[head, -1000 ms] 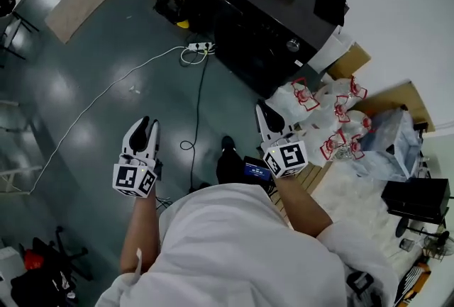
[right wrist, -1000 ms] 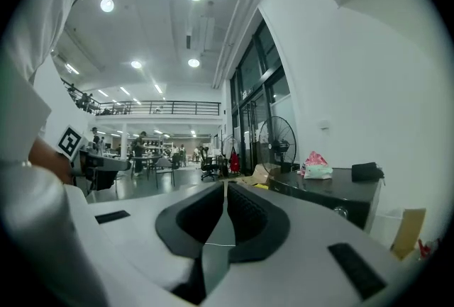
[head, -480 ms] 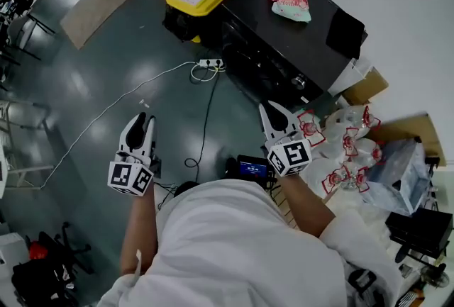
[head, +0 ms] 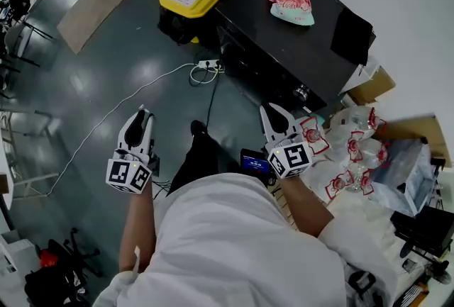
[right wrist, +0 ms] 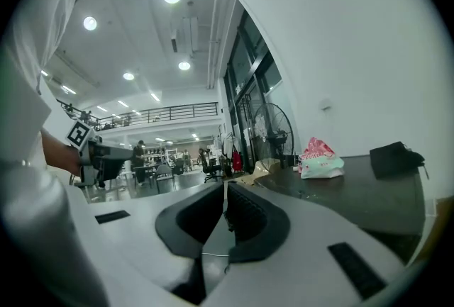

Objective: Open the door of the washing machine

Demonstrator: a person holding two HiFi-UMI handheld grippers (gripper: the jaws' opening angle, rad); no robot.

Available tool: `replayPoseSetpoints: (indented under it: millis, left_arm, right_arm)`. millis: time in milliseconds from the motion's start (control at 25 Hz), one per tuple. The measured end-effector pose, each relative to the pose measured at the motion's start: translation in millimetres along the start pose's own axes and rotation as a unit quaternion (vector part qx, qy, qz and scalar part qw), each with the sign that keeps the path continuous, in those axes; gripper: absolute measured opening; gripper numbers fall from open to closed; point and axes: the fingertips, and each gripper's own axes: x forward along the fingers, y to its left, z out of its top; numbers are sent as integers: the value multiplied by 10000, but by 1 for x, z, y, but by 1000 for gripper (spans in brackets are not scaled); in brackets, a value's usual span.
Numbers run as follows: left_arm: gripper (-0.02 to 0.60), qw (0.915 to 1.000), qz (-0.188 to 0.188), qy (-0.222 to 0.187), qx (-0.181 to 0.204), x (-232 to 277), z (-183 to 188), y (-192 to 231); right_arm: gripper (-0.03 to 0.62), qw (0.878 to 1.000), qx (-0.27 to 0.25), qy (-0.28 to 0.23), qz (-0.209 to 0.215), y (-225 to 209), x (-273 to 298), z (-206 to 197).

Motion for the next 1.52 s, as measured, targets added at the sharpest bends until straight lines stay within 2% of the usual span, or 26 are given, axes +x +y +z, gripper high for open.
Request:
replayPoseSetpoints:
  millis: [240,440,600,720,960,1080,1160,1280,1520]
  left_arm:
    - [115,9987,-471,97,-156,79,-12,37]
    - [124,9917,-1192,427,-222,162,-31,73]
    - [127,9790,-1900,722,-125,230,-49,91]
    - [130,9629,-2522,962,77,280,-65,94]
    - [138,9189,-3627,1445,565,358,-120,86]
    - [153,8927,-4059,1778,821,382,-159,72]
    - [155,8725,-4353,1969,1027,396,-182,61]
    - [156,8403,-4794,1998,1551,416,-212,40]
    - [172,7682,-5458,2299,2431,439,-304,12]
  right_arm:
    - [40,9985,-106,128,-525,-35,34,-3]
    - [40,9931,-37,362,-1115,-59,81,-10]
    - [40,9866,-52,497,-1555,-69,112,-7]
    - [40,9773,-17,707,-1996,-86,123,-17]
    - [40,9569,95,1047,-2706,-110,125,-53]
    - [40,9448,184,1104,-3081,-123,111,-65]
    - [40,9373,221,1205,-3263,-131,105,-80]
    - [40,9333,354,1367,-3302,-141,104,-113]
    - [40,9409,562,1641,-2908,-157,115,-178]
